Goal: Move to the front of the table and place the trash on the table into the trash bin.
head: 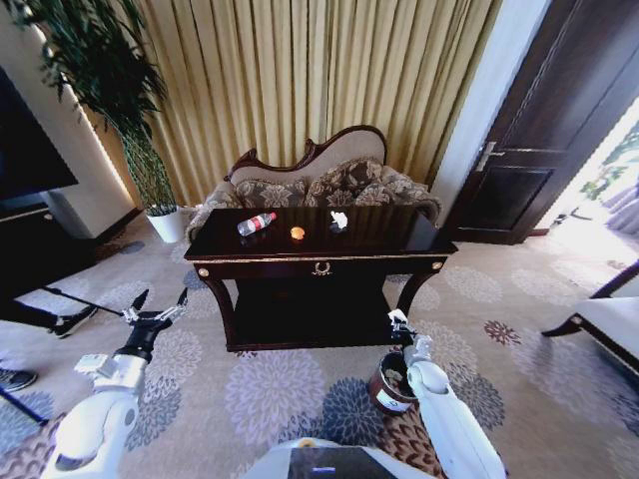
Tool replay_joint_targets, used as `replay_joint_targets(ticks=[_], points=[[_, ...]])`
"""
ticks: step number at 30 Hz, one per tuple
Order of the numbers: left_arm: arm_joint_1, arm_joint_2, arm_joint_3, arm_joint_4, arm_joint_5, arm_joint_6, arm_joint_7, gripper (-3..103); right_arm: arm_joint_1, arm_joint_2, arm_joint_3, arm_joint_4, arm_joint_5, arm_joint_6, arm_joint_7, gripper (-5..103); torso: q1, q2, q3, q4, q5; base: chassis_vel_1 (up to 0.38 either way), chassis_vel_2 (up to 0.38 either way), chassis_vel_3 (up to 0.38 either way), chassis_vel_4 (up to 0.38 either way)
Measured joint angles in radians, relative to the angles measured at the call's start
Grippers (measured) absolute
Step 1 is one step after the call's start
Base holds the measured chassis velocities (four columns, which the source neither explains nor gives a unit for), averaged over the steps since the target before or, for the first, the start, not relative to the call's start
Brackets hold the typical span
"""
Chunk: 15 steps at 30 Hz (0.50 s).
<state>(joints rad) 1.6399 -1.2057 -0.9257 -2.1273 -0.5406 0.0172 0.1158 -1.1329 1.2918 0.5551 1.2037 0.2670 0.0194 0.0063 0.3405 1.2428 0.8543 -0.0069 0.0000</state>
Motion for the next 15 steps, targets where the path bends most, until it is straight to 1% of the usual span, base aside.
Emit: replay_joint_targets(ticks=[3, 4, 7, 8, 10, 11, 12, 15], points=[[0.000, -0.003, 0.000, 0.000, 0.000, -0.003, 0.001, 100, 0.022, 0.005, 0.005, -0.079, -0.034, 0.008, 0.011, 0, 0.000, 0.000, 0.000, -0.0001, 0.0000, 0.000, 0.000, 0.000, 0.000], [0.000, -0.003, 0.000, 0.000, 0.000, -0.003, 0.001, 100, 0.022, 0.005, 0.005, -0.079, -0.034, 0.008, 0.011, 0, 0.000, 0.000, 0.000, -0.0001, 0.0000, 0.000, 0.000, 0.000, 0.000], [0.001, -0.009, 0.000, 0.000, 0.001, -0.005, 0.004, 100, 0.034, 0.013, 0.014, -0.147, -0.085, 0.020, 0.020, 0, 0.000, 0.000, 0.000, 0.0000, 0.0001, 0.000, 0.000, 0.000, 0.000], [0.001, -0.009, 0.000, 0.000, 0.001, -0.005, 0.004, 100, 0.034, 0.013, 0.014, -0.147, -0.085, 0.020, 0.020, 0, 0.000, 0.000, 0.000, 0.0000, 0.0001, 0.000, 0.000, 0.000, 0.000], [0.001, -0.012, 0.002, -0.001, 0.002, -0.006, 0.006, 100, 0.035, 0.017, 0.021, -0.181, -0.133, 0.026, 0.023, 0, 0.000, 0.000, 0.000, -0.0001, 0.0000, 0.000, 0.000, 0.000, 0.000], [0.001, -0.012, 0.002, -0.001, 0.002, -0.006, 0.006, 100, 0.035, 0.017, 0.021, -0.181, -0.133, 0.026, 0.023, 0, 0.000, 0.000, 0.000, -0.0001, 0.0000, 0.000, 0.000, 0.000, 0.000], [0.001, -0.015, 0.002, -0.001, 0.002, -0.007, 0.008, 100, 0.043, 0.022, 0.025, -0.218, -0.171, 0.038, 0.030, 0, 0.000, 0.000, 0.000, -0.0003, 0.0000, 0.000, 0.000, 0.000, 0.000], [0.000, -0.019, 0.003, 0.000, 0.003, -0.008, 0.010, 100, 0.057, 0.035, 0.028, -0.267, -0.196, 0.046, 0.039, 0, 0.000, 0.000, 0.000, -0.0001, 0.0000, 0.000, 0.000, 0.000, 0.000]])
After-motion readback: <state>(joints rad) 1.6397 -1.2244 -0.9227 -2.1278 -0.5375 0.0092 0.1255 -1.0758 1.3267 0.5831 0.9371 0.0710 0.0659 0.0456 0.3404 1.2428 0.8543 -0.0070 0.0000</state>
